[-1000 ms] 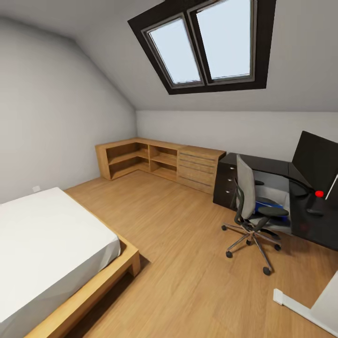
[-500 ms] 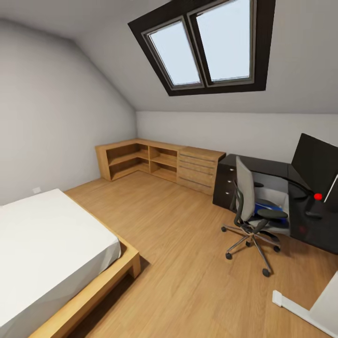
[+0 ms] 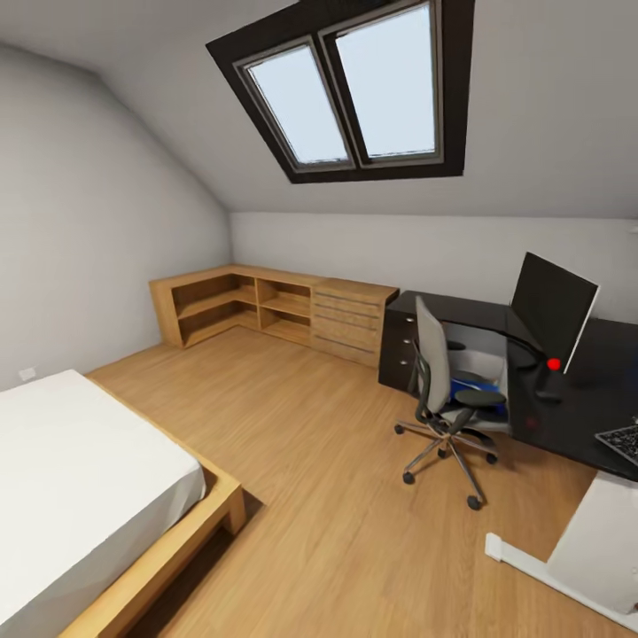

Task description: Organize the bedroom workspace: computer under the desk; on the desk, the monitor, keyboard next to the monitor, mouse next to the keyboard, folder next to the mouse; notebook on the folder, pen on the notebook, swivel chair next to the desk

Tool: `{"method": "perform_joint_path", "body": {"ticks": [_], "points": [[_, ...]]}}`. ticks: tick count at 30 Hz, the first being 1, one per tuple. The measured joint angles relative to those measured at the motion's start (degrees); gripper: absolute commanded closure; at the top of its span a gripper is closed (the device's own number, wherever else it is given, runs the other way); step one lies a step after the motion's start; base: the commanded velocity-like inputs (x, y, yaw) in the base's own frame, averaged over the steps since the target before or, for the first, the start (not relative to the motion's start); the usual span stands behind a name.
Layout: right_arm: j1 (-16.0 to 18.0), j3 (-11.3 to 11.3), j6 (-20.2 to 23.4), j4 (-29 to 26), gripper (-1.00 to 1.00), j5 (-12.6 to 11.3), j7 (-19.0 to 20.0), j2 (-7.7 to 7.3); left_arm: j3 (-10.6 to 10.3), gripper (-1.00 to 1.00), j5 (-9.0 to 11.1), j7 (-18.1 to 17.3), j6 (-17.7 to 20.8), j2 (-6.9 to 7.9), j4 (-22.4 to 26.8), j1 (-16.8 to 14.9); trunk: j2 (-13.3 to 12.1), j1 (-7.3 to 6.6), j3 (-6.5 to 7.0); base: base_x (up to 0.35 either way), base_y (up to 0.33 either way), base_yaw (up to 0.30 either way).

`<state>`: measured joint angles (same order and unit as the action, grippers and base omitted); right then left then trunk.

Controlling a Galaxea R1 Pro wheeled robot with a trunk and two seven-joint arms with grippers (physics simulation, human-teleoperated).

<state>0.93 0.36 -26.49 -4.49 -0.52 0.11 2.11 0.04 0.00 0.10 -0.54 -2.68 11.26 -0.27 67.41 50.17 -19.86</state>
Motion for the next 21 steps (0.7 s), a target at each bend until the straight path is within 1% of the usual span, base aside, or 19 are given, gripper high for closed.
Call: {"method": "perform_joint_path", "body": {"ticks": [1,3,4,7,8,9,10,11,13,14,16,17,18,19,20,21], "points": [[0.0,0.09,-0.82,-1.78,-1.0,0.09,0.02,0.05,0.01,-1.0,0.0,0.05,-0.01,-0.05,1.84,0.0,-0.4,-0.22,0.18,0.0,0.0,-0.274],[-0.01,0.16,-1.38,-3.76,-1.0,0.21,0.03,0.06,0.02,-1.0,0.03,0.11,-0.08,-0.08,3.87,0.01,-1.2,-0.66,0.54,0.0,0.0,-0.271],[0.02,0.2,-1.83,-6.97,-1.0,0.29,0.02,0.0,0.02,-1.0,0.05,0.16,-0.64,-0.07,6.99,-0.02,-1.61,-0.88,0.73,0.0,0.0,-0.269],[-0.01,0.1,-2.05,-11.43,-1.0,0.15,-0.03,0.05,0.05,-1.0,0.27,0.3,-2.48,-0.03,11.87,-0.03,-2.81,-1.54,1.26,0.0,0.0,-0.274],[0.0,0.06,-2.09,-13.08,-1.0,0.09,-0.06,0.14,0.07,-1.0,0.84,0.33,-3.15,-0.05,14.16,-0.06,-3.21,-1.76,1.44,0.0,0.0,-0.283],[0.14,0.04,-2.12,-15.05,-1.0,0.06,-0.08,0.56,0.09,-1.0,2.46,0.35,-3.75,-0.12,17.1,-0.09,-3.61,-1.98,1.62,0.0,0.0,-0.283],[0.29,0.03,-2.13,-15.62,-1.0,0.03,-0.09,0.83,0.1,-1.0,3.21,0.34,-3.88,-0.14,17.94,-0.09,-4.01,-2.2,1.79,0.0,0.0,-0.285],[0.81,0.03,-2.17,-16.32,-1.0,0.05,-0.1,1.36,0.11,-1.0,4.78,0.29,-4.05,-0.15,18.96,-0.1,-4.42,-2.42,1.98,0.0,0.0,-0.286],[1.5,-0.01,-2.2,-16.67,-1.0,0.01,-0.09,1.71,0.09,-1.0,6.56,0.24,-4.15,-0.14,19.51,-0.09,-5.22,-2.86,2.33,0.0,0.0,-0.29],[2.15,-0.01,-2.21,-16.67,-1.0,0.0,-0.07,1.89,0.07,-1.0,7.9,0.2,-4.24,-0.09,19.4,-0.1,-5.62,-3.08,2.51,0.0,0.0,-0.295],[3.1,-0.03,-2.44,-15.9,-1.0,0.14,-0.04,1.91,0.11,-1.0,9.46,0.16,-5.02,0.42,16.59,-0.09,-6.42,-3.52,2.87,0.0,0.0,-0.297],[3.21,-0.03,-2.63,-15.71,-1.0,0.17,-0.04,1.88,0.13,-1.0,9.64,0.15,-5.51,0.66,16.07,-0.09,-6.82,-3.74,3.05,0.0,0.0,-0.298],[3.34,-0.03,-3.2,-15.24,-1.0,0.21,-0.04,1.83,0.17,-1.0,9.94,0.12,-6.9,1.23,15.36,-0.1,-7.23,-3.96,3.23,0.0,0.0,-0.298],[3.39,-0.03,-3.6,-14.84,-1.0,0.23,-0.04,1.81,0.17,-1.0,10.05,0.06,-7.76,1.51,15.07,-0.09,-7.63,-4.18,3.41,0.0,0.0,-0.299],[3.46,-0.03,-4.59,-13.81,-1.0,0.28,-0.04,1.77,0.2,-1.0,10.2,-0.05,-9.54,1.9,14.68,-0.12,-8.03,-4.4,3.59,0.0,0.0,-0.299],[3.48,-0.03,-5.2,-13.24,-1.0,0.3,-0.04,1.77,0.2,-1.0,10.26,-0.1,-10.48,2.04,14.51,-0.11,-8.04,-4.4,3.59,0.0,0.0,-0.299]]}}
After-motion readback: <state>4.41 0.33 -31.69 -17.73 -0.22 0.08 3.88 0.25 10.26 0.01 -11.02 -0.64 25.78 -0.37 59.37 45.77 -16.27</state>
